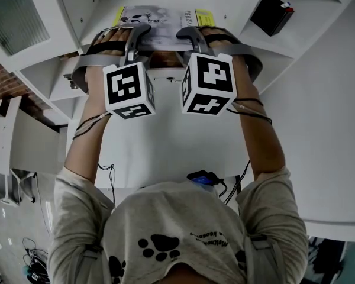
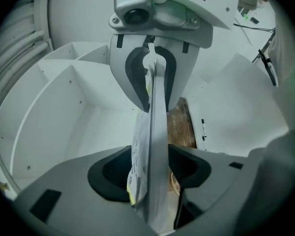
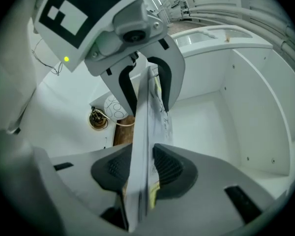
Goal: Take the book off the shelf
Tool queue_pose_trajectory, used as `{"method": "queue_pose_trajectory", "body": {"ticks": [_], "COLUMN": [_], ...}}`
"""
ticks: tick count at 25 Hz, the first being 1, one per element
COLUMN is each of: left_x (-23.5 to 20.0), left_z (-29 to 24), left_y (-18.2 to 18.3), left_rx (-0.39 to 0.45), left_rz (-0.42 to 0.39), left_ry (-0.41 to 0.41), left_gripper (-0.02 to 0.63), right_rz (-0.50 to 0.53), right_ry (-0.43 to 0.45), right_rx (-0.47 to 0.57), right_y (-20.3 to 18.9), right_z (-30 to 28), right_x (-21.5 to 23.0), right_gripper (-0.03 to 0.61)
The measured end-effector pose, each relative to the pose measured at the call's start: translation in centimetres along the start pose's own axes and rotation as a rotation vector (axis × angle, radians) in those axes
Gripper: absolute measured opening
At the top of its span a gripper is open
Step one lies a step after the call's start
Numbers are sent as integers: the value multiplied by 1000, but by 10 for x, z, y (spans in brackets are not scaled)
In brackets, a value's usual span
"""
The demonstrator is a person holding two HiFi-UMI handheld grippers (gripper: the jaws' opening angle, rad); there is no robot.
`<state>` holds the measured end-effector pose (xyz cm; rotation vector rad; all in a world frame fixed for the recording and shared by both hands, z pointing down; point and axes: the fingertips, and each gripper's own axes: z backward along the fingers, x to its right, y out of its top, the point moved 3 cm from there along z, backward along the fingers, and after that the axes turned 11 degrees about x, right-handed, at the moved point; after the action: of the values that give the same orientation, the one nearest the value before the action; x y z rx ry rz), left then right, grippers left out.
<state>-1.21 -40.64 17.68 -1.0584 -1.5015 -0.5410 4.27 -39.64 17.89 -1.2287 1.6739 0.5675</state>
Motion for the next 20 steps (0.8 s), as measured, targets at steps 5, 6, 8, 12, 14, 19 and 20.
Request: {"method": "queue_pose_trajectory", "body": {"ticks": [5,6,8,12,14,19,20], "left_x": [0,1,2,0,0,1,1], "left_z": [5,5,4,2,2,4,5], "left_y": [6,7,8,7,7,11,12], "left_rx": [14,13,11,0,-6,-19,-20], "left_rz": [-1,-1,2,-4,-6,-4,-4], "left_ry": [-22,-31,-40,-42,-39,-22,-18], "left_gripper": [148,131,120,112,108,104,101], "right_rz": [-10,-11,-20,-1,17,61,60], "right_ry": [-1,-4,-11,-51,-70,-185,-202], "right_rx": [11,12,20,-27,-61,-104,-98], "right_y": [4,3,2,-5,-10,-20,-19], "right_z": [8,9,10,1,-7,-11,-8], "right_x": [-4,-4,-4,-3,-3,2,3], "right_gripper": [127,127,132,187,206,140,104]}}
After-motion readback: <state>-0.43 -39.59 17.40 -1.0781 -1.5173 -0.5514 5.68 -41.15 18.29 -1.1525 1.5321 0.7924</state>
